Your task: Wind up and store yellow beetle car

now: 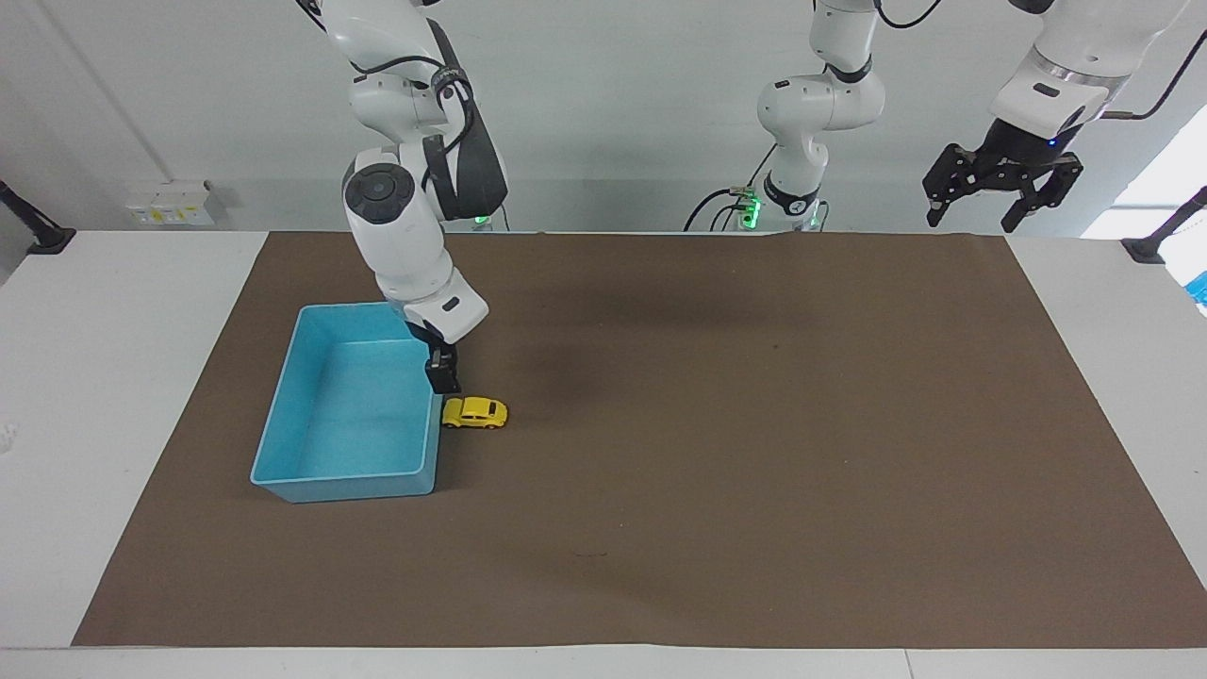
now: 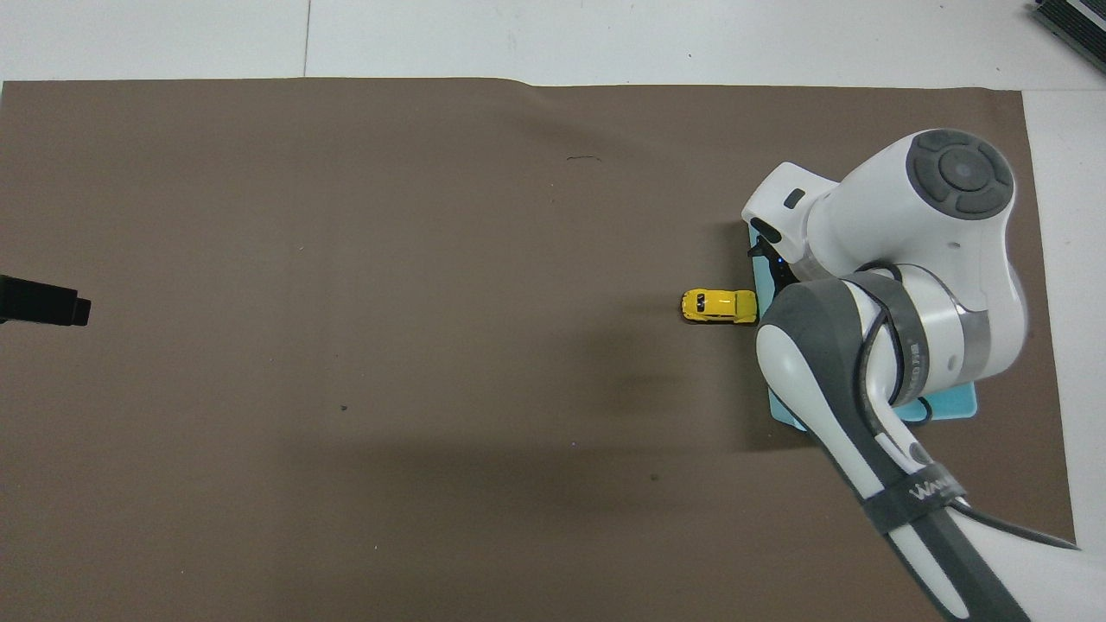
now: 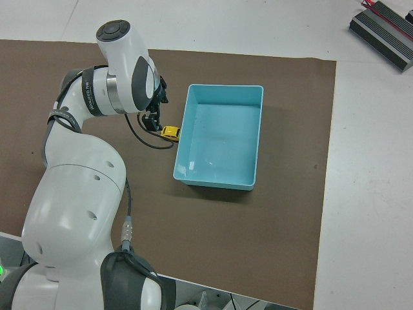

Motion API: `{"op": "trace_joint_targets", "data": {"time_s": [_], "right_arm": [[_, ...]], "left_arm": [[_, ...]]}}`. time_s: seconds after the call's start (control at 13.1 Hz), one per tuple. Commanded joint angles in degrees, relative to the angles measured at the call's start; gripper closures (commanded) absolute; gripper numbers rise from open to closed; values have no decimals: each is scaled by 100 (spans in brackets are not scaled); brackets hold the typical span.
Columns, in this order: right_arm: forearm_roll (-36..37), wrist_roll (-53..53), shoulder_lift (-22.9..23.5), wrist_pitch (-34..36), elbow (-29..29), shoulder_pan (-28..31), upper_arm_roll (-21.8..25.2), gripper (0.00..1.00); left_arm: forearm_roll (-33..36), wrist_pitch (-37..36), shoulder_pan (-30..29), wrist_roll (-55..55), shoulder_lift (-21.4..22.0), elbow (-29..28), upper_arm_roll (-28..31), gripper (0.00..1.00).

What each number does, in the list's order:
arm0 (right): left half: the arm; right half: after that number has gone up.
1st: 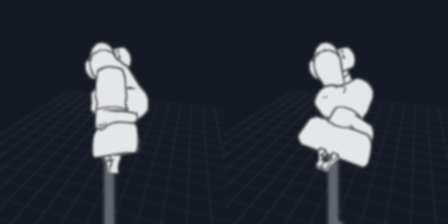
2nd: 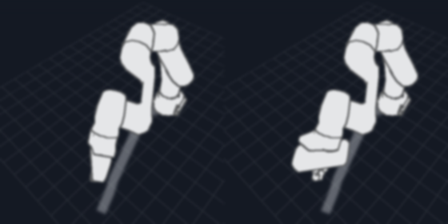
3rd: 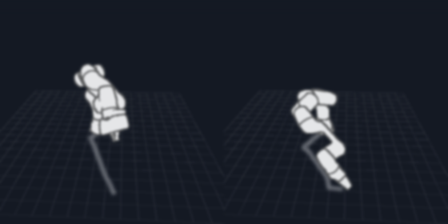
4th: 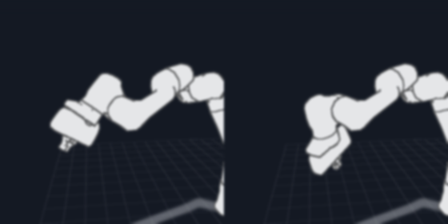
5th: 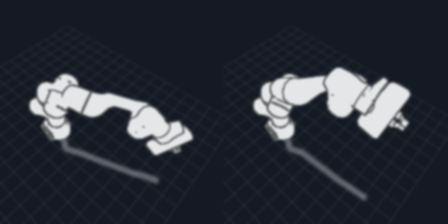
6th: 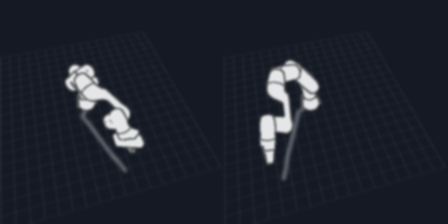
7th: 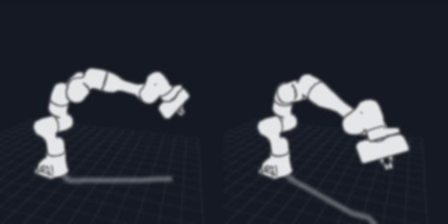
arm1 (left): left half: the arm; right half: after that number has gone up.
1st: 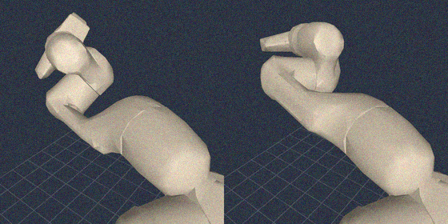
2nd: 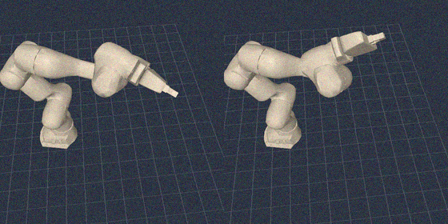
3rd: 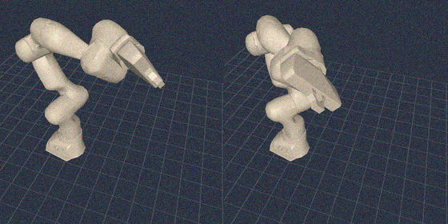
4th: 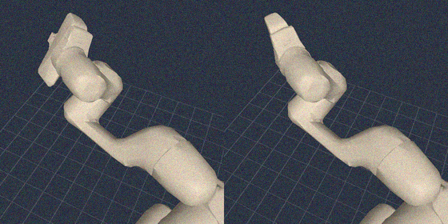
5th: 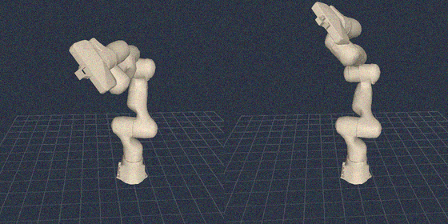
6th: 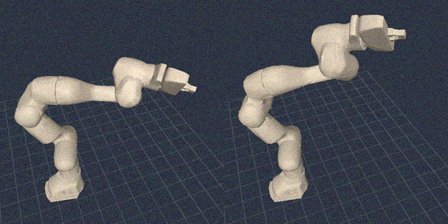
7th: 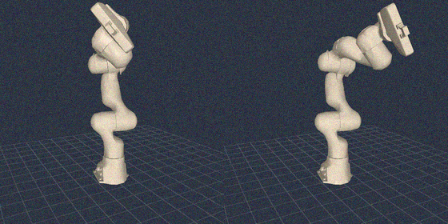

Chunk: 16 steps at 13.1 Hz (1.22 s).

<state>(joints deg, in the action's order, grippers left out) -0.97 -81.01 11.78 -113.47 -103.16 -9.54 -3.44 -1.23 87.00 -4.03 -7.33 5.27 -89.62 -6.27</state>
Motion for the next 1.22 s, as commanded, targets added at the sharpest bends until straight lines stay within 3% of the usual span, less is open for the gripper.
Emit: {"op": "trace_joint_targets", "data": {"time_s": [0.0,1.14], "right_arm": [[53,-151,18,-298,-204,31,-34,0],[71,-37,835,-1494,-433,-30,-34,0]], "left_arm": [[-61,-60,25,-32,62,-47,21,0],[-53,-157,-63,12,62,-12,83,0]]}}
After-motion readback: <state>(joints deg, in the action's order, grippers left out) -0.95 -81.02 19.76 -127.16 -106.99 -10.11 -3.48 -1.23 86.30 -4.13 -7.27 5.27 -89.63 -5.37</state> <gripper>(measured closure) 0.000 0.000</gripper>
